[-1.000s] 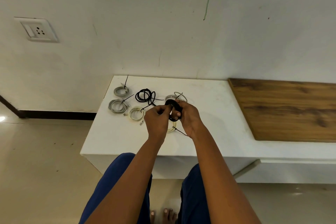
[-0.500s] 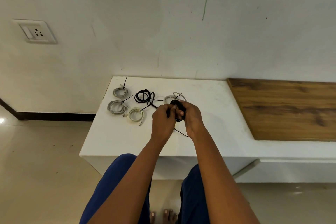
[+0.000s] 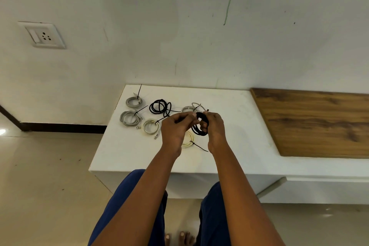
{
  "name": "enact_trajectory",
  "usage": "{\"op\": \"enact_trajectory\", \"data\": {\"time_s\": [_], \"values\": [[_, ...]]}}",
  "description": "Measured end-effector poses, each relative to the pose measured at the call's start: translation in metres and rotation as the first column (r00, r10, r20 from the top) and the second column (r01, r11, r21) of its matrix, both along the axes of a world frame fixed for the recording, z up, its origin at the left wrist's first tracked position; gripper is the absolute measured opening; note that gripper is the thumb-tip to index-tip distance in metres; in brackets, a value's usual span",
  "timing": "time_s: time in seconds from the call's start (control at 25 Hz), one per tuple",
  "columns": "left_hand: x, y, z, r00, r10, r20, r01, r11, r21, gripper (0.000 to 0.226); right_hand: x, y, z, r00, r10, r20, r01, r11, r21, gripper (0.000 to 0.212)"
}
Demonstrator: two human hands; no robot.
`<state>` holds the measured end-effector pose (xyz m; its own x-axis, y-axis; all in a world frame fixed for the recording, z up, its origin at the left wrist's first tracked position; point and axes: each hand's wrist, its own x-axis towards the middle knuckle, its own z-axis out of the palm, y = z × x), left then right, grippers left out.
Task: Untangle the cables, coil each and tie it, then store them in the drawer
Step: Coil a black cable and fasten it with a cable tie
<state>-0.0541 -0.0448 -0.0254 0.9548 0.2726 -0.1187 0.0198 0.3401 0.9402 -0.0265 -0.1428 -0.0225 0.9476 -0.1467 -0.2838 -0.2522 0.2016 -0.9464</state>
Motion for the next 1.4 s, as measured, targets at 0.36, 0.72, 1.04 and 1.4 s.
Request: {"op": "enact_trajectory", "data": {"time_s": [0.36, 0.72, 1.04, 1.4], "values": [[0.005, 0.004, 0.003, 0.984, 0.11, 0.141, -0.158, 0.902, 0.403, 0.012, -0.001, 0.01, -0.002, 0.999, -0.004, 0.037, 0.006, 0.999, -0.04, 0.011], [0.007, 0.005, 0.006, 0.911, 0.167, 0.376, -0.369, 0.737, 0.566, 0.013, -0.005, 0.013, 0.003, 0.999, -0.029, 0.043, 0.028, 0.999, 0.031, 0.014], [0.005, 0.006, 0.012, 0.894, 0.04, 0.447, -0.384, 0.581, 0.717, 0.011, -0.008, 0.01, 0.008, 0.998, -0.017, 0.067, 0.014, 0.999, 0.048, 0.017], [0.005, 0.007, 0.017, 0.92, -0.055, 0.389, -0.327, 0.441, 0.836, 0.008, -0.007, 0.011, 0.009, 0.997, -0.004, 0.082, 0.0, 0.999, 0.05, 0.027]]}}
